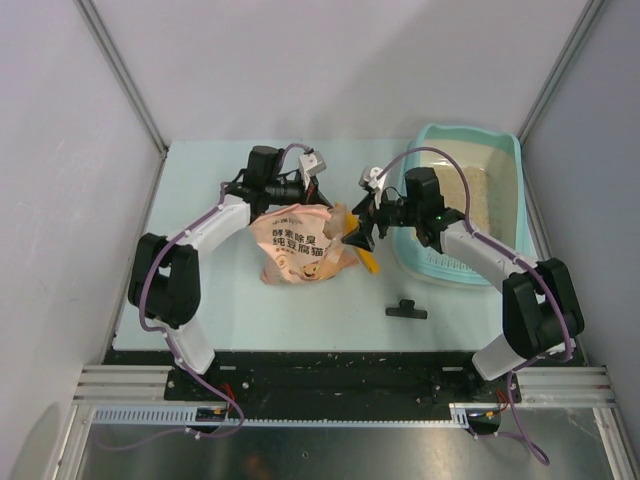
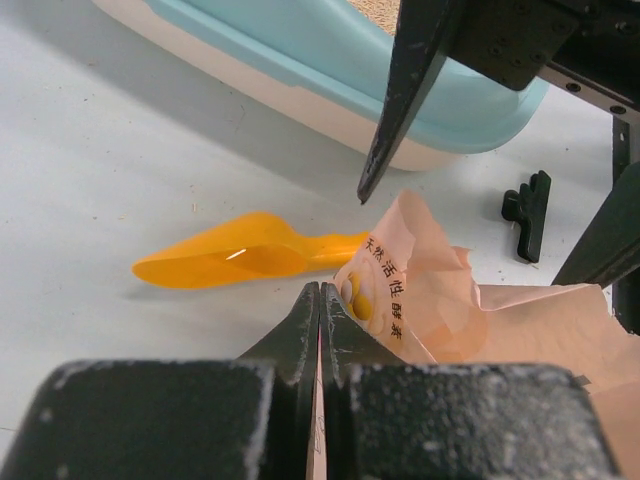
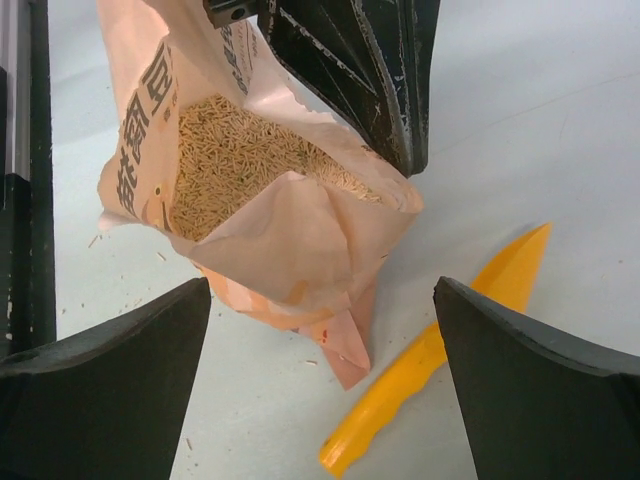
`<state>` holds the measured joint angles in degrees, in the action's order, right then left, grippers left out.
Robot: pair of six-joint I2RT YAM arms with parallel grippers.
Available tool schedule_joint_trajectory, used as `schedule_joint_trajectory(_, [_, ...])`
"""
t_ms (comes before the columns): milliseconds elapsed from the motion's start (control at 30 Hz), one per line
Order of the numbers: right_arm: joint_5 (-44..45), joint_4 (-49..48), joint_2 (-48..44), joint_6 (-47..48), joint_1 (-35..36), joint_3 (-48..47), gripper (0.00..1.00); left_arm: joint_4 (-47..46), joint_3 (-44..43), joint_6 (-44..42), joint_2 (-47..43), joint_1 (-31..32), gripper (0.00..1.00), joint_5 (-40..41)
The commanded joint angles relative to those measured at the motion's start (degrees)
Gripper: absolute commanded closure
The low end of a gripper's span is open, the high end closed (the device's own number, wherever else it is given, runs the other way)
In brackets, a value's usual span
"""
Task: Fill the litter box with clean litter
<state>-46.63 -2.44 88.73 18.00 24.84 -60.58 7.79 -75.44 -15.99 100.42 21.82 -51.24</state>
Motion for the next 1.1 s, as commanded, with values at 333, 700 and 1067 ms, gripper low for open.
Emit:
schedule_joint_trajectory(333, [-9.53, -7.58, 3.38, 0.72, -2.52, -2.44, 0.0, -1.02, -3.31, 2.54, 1.8, -0.64, 1.0, -1.58])
schedule_joint_trajectory(700, [-11.73, -12.76, 6.63, -1.21, -1.37, -4.64, 0.0, -0.94, -3.49, 3.16, 1.97, -0.64, 1.0, -1.49])
schedule_joint_trajectory(1067, [-16.65, -9.7, 7.34, -0.34, -0.32, -5.52, 0.1, -0.94, -5.33, 5.0, 3.46, -0.99, 1.0, 0.53])
